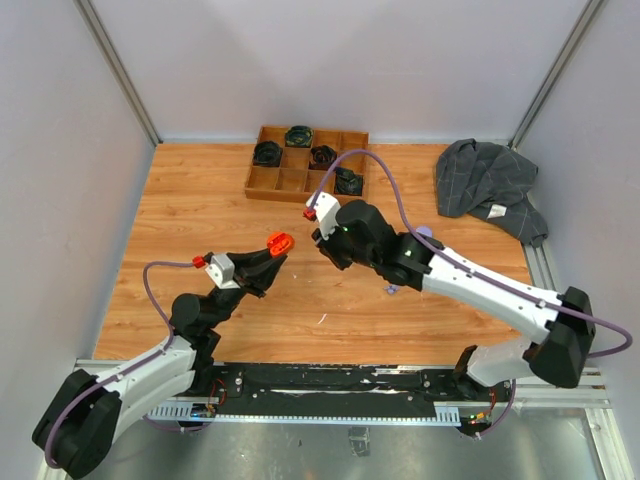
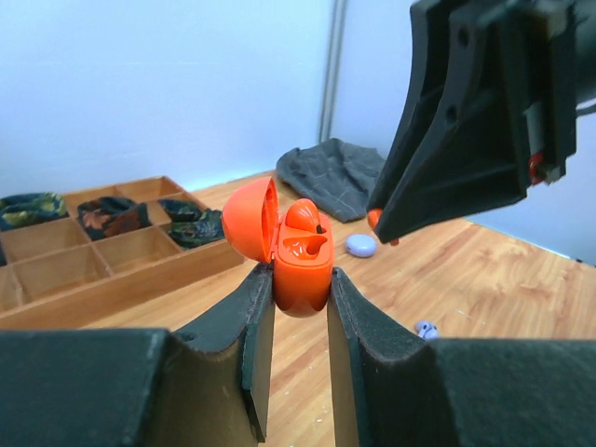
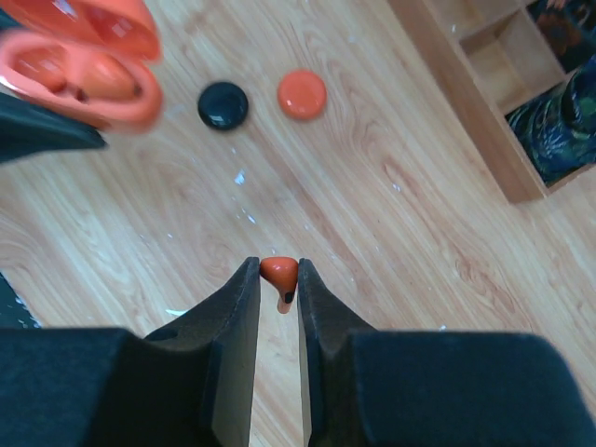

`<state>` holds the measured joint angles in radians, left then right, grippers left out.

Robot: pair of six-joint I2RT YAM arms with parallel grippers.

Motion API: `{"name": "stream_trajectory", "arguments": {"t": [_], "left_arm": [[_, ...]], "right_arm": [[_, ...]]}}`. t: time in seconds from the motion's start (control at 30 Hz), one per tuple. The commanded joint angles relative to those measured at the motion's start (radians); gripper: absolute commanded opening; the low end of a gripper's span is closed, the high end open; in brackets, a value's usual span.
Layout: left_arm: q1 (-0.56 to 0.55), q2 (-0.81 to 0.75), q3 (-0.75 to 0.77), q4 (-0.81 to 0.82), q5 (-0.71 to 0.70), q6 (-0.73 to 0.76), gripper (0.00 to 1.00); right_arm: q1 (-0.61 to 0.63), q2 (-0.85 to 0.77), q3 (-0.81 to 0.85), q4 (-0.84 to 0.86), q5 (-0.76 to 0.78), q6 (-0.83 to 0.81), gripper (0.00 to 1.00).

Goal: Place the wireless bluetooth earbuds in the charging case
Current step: Pick up the earbud from the center of the board, then place the earbud in the charging case.

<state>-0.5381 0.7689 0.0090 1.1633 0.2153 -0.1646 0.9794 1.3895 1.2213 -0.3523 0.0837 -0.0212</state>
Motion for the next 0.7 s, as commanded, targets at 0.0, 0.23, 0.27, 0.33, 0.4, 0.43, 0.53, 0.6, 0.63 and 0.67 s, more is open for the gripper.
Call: {"name": "stream_trajectory", "arguments": {"t": [0.0, 0.23, 0.27, 0.33, 0.4, 0.43, 0.53, 0.6, 0.63, 0.67], "left_arm": [[-0.002, 0.027, -0.115, 0.118, 0.109, 0.033, 0.01], [-0.002, 0.055, -0.106, 0.145, 0.179, 0.043, 0.01], [-0.003, 0.059, -0.106, 0.147, 0.187, 0.043, 0.01], [-0.002, 0.066, -0.102, 0.151, 0.2, 0.043, 0.02], [-0.003, 0.075, -0.099, 0.155, 0.215, 0.042, 0.02], [-0.003, 0.077, -0.098, 0.157, 0.22, 0.042, 0.02], [-0.003, 0.085, -0.096, 0.163, 0.234, 0.039, 0.02], [-0.003, 0.087, -0.093, 0.164, 0.238, 0.038, 0.02], [-0.003, 0.087, -0.093, 0.165, 0.239, 0.037, 0.02], [-0.004, 0.086, -0.093, 0.165, 0.239, 0.037, 0.02]], "right_arm": [[0.06, -0.092, -0.056, 0.16, 0.038, 0.048, 0.18], [0.136, -0.185, -0.143, 0.371, 0.034, 0.055, 0.18], [0.144, -0.193, -0.157, 0.403, 0.031, 0.055, 0.18], [0.16, -0.203, -0.188, 0.473, 0.019, 0.055, 0.18], [0.177, -0.207, -0.213, 0.535, 0.01, 0.055, 0.18], [0.182, -0.206, -0.223, 0.558, 0.006, 0.054, 0.18], [0.193, -0.198, -0.244, 0.622, -0.006, 0.049, 0.18], [0.195, -0.186, -0.249, 0.644, -0.017, 0.051, 0.18], [0.196, -0.181, -0.25, 0.65, -0.022, 0.05, 0.18], [0.198, -0.174, -0.249, 0.656, -0.026, 0.05, 0.18]]}}
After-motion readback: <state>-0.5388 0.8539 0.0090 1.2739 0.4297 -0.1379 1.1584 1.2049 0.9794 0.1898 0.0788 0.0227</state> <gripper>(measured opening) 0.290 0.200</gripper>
